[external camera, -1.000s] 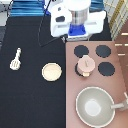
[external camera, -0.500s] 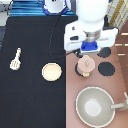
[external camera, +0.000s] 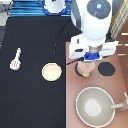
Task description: Take the lid off the pot, put the pot on the plate, and use the tool to push the pot to the front of the table.
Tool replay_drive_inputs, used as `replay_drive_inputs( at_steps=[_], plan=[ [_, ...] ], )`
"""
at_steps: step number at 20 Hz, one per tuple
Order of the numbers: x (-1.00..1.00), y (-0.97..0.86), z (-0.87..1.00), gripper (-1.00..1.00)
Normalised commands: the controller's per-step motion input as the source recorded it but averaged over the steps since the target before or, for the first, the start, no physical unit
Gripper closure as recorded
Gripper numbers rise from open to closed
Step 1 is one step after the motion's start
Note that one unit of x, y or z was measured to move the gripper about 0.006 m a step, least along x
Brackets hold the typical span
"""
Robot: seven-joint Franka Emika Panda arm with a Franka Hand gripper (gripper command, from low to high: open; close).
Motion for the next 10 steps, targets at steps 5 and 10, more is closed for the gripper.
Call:
replay_drive_inputs(
  at_steps=[5, 10],
  plan=[
    [0.03, 0.12, -0.46, -1.00],
    [0.00, 0.21, -0.41, -1.00]
  ],
)
